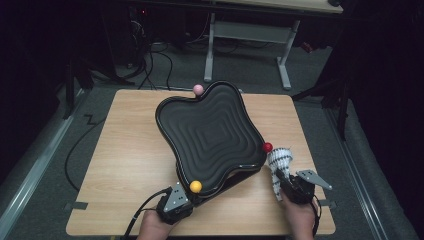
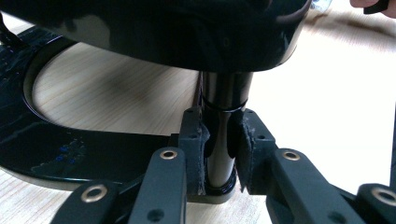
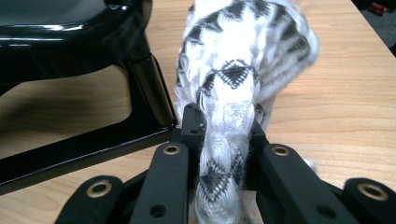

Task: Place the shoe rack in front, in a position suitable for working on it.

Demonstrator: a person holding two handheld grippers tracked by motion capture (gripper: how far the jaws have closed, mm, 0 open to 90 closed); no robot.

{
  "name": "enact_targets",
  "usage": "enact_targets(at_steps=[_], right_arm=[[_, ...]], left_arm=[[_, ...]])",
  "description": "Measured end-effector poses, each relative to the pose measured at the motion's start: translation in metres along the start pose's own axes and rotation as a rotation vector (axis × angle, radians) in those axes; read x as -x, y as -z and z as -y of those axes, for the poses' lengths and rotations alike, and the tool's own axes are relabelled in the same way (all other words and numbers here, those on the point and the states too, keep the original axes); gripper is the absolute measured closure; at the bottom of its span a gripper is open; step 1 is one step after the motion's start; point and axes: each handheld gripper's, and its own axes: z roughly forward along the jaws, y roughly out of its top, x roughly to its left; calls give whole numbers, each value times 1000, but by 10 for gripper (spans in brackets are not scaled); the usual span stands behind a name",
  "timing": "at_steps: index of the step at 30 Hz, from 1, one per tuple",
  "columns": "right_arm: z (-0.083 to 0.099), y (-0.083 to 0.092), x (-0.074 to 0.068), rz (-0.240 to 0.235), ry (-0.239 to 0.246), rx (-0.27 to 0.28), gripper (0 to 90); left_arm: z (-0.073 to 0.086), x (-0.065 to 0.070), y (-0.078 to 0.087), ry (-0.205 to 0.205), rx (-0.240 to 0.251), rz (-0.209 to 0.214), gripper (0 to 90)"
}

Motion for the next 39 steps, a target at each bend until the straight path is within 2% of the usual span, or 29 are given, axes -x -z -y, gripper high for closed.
enact_targets(at_steps=[3, 4, 5, 7, 8, 12, 13, 14, 16, 17, 22, 23, 24, 27, 29, 32, 39], right_arm=[[-2, 0, -5, -11, 14, 10, 785], [-3, 1, -12, -36, 35, 16, 785], [-3, 1, -12, -36, 35, 16, 785], [-5, 2, -22, -59, 67, 24, 785], [-6, 5, -34, -82, 96, 37, 785], [-8, 14, -56, -121, 165, 67, 784], [-8, 14, -56, -121, 165, 67, 784], [-8, 19, -64, -150, 183, 85, 784], [-8, 23, -73, -179, 206, 101, 784], [-8, 23, -73, -179, 206, 101, 784], [-8, 23, -107, -317, 266, 98, 784], [-8, 23, -107, -317, 266, 98, 784], [-6, 23, -119, -363, 300, 91, 784], [-2, 22, -130, -406, 348, 78, 782], [-1, 22, -133, -402, 367, 77, 782], [-2, 20, -125, -368, 345, 78, 782], [-5, 20, -86, -263, 243, 82, 784]], left_arm=[[0, 0, 0, 0, 0, 0, 740], [0, 0, 0, 0, -1, 0, 740], [0, 0, 0, 0, -1, 0, 740], [0, 0, 0, 0, -1, 0, 740], [0, 0, 0, 0, -1, 0, 740], [0, 0, 0, 0, 0, 1, 740], [0, 0, 0, 0, 0, 1, 740], [0, 0, -1, 0, 1, 1, 740], [0, 0, -1, -1, 1, 1, 740], [0, 0, -1, -1, 1, 1, 740], [0, 0, -1, -1, 1, 2, 740], [0, 0, -1, -1, 1, 2, 740], [0, 0, -1, -1, 1, 2, 740], [0, 0, -1, -1, 1, 3, 740], [0, 0, -1, -1, 1, 3, 740], [0, 0, -1, -1, 1, 3, 740], [0, 0, -1, -1, 1, 3, 740]])
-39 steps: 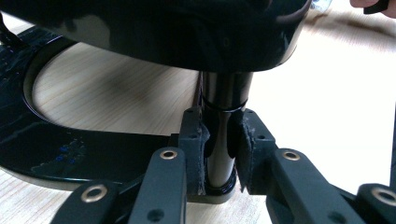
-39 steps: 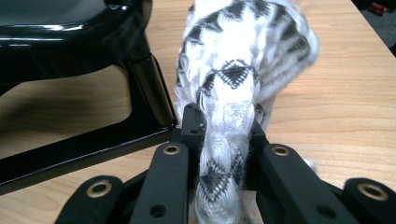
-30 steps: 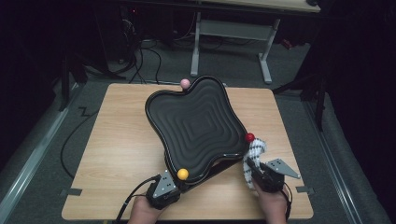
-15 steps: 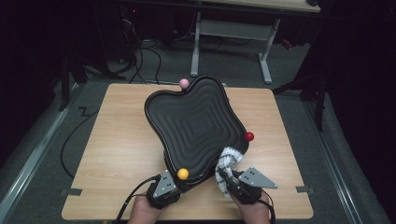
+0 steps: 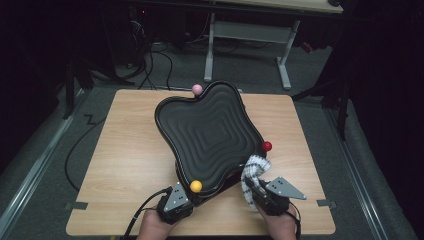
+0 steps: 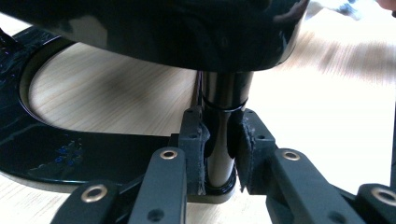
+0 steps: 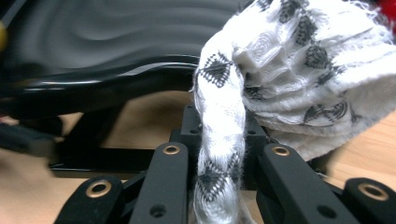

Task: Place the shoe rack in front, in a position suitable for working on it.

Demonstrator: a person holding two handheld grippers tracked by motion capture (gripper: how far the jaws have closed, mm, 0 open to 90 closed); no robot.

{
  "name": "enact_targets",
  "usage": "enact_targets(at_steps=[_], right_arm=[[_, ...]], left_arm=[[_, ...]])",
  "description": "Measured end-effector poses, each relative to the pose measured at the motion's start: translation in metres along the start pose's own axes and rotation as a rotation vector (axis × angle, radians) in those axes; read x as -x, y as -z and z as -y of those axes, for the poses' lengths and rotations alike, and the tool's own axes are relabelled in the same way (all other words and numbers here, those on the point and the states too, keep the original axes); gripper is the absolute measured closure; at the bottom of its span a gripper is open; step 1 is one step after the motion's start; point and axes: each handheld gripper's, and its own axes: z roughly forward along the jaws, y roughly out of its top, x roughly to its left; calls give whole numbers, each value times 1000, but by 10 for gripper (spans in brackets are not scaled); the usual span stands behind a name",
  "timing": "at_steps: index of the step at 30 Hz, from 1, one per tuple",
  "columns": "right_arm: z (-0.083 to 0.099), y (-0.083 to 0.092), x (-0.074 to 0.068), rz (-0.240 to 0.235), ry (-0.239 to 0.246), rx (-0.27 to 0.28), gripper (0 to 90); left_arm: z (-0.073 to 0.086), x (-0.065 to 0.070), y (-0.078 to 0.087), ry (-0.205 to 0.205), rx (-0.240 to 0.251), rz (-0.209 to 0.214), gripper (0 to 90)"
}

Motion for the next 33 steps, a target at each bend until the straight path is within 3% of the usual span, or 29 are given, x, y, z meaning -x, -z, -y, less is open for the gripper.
enact_targets(at_steps=[7, 13, 16, 20, 21, 23, 25, 30, 31, 33], right_arm=[[7, 4, 40, 93, -112, 2, 784], [13, -6, 65, 163, -151, -35, 784], [16, -5, 70, 184, -167, -41, 784], [5, 15, 60, 199, -119, 46, 783], [5, 15, 60, 199, -119, 46, 783], [1, 18, 46, 150, -67, 51, 782], [1, 15, 42, 125, -55, 40, 782], [-1, -10, 15, 14, 23, -9, 782], [-1, -10, 15, 14, 23, -9, 782], [-1, -15, -1, -51, 77, -24, 782]], left_arm=[[0, 0, -1, 0, 2, 2, 740], [0, 1, -2, 3, 4, 6, 741], [-1, 2, -4, 5, 9, 9, 741], [-6, 7, -13, -7, 5, 18, 741], [-9, 8, -16, -9, -1, 22, 741], [-14, 10, -21, -24, -18, 28, 740], [-17, 12, -25, -31, -27, 36, 740], [-17, 16, -31, -45, -9, 36, 728], [-17, 16, -31, -45, -9, 36, 712], [-13, 14, -26, -31, -5, 42, 693]])
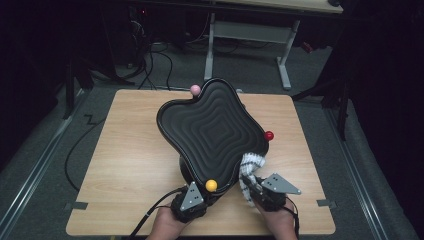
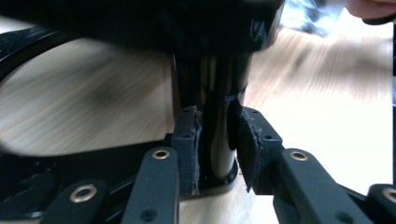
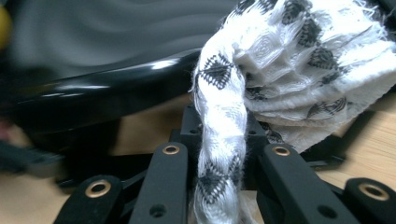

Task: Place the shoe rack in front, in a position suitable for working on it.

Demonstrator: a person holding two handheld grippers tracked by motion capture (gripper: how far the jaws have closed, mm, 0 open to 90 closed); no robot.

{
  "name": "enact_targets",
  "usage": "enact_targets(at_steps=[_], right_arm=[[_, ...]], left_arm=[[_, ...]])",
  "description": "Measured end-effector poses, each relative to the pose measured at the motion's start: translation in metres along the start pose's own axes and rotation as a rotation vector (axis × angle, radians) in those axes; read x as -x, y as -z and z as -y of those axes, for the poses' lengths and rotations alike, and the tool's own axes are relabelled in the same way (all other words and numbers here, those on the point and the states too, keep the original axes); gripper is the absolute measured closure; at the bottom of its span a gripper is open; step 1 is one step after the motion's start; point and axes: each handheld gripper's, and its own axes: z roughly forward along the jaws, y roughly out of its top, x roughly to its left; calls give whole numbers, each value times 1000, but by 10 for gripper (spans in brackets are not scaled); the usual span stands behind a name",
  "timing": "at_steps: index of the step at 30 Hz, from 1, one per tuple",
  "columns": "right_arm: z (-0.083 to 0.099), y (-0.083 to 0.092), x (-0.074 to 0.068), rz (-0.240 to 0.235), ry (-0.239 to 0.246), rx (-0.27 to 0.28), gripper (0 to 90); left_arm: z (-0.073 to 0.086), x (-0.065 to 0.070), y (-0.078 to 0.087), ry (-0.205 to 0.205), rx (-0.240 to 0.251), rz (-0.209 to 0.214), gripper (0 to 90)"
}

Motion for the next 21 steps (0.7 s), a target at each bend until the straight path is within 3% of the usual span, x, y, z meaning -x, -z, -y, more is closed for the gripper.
enact_targets(at_steps=[7, 11, 15, 21], right_arm=[[-5, 13, -27, -88, 69, 17, 782], [-7, 24, -54, -219, 124, 45, 785], [-9, 16, -77, -280, 167, 27, 787], [-7, 9, -76, -295, 153, 16, 789]], left_arm=[[2, -3, 1, 13, -6, 20, 733], [0, -2, -5, 9, -1, 21, 741], [-1, 0, -8, 9, 5, 22, 741], [-1, 0, -8, 14, 9, 21, 741]])
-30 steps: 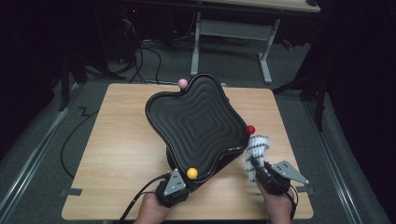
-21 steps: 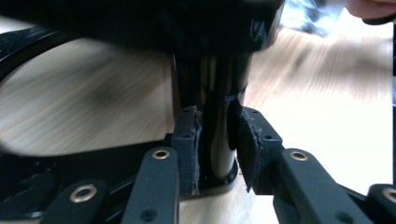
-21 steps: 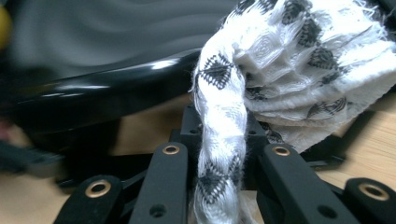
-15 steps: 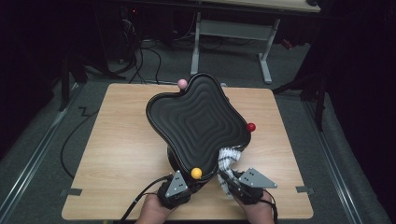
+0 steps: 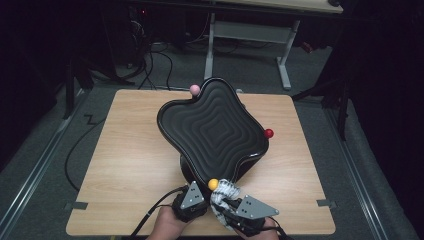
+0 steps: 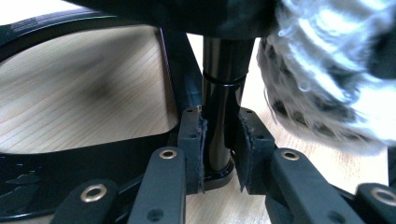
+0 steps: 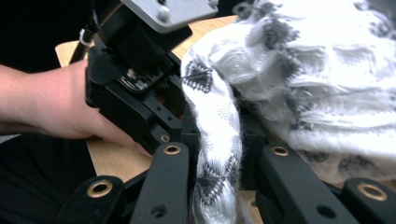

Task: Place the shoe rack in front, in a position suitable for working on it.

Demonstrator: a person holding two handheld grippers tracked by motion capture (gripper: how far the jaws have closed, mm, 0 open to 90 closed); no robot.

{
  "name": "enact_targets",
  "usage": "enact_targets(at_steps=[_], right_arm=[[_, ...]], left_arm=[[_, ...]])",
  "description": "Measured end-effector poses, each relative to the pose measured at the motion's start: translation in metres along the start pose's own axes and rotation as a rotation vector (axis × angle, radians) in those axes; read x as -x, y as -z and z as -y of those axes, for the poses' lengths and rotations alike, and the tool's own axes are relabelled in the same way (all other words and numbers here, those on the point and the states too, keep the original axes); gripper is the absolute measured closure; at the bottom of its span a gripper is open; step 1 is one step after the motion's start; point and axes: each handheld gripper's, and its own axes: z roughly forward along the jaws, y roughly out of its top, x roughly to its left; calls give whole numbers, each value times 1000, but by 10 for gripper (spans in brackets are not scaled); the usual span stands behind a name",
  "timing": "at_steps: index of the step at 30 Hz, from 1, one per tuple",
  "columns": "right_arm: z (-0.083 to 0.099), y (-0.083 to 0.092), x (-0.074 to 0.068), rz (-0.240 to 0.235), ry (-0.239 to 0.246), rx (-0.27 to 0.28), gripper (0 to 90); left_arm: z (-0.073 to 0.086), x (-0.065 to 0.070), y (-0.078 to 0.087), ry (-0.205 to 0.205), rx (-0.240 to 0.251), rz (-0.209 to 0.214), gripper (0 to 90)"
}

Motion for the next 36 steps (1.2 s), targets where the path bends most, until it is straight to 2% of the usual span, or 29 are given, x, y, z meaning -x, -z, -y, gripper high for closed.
enact_targets(at_steps=[2, 4, 5, 6, 10, 14, 15, 16, 18, 20, 23, 25, 30, 32, 33, 36], right_arm=[[1, 3, 3, 16, 0, -1, 789], [3, 11, 11, 48, -21, 14, 789], [3, 11, 11, 48, -21, 14, 789], [4, 16, 19, 71, -49, 30, 789], [6, 22, 34, 114, -85, 53, 788], [9, 22, 52, 184, -145, 48, 789], [9, 22, 52, 184, -145, 48, 789], [12, 19, 62, 230, -175, 32, 789], [15, 16, 73, 279, -230, 19, 789], [16, 15, 80, 313, -264, 18, 789], [19, 15, 81, 308, -265, 10, 789], [18, 15, 78, 280, -243, 9, 789], [13, 13, 59, 217, -154, -8, 788], [13, 14, 55, 208, -139, -9, 788], [13, 17, 50, 174, -126, -4, 788], [13, 20, 44, 136, -106, 1, 788]], left_arm=[[0, 0, 0, 1, 0, -1, 741], [0, 0, 1, -4, -6, -3, 742], [0, 0, 1, -4, -6, -3, 741], [0, 0, 1, -5, -7, -4, 741], [0, -1, 2, -3, -9, -9, 741], [1, -2, 4, -3, -12, -10, 741], [1, -2, 4, -3, -12, -10, 741], [1, -2, 5, -3, -13, -9, 741], [2, -1, 5, -3, -12, -8, 741], [2, -1, 5, -4, -11, -7, 741], [2, -2, 5, -3, -9, -5, 741], [2, -2, 5, -4, -9, -5, 741], [2, -2, 5, -4, -11, -5, 741], [2, -2, 6, -3, -11, -5, 741], [2, -2, 6, -3, -10, -4, 741], [2, -2, 6, -2, -10, -4, 741]])
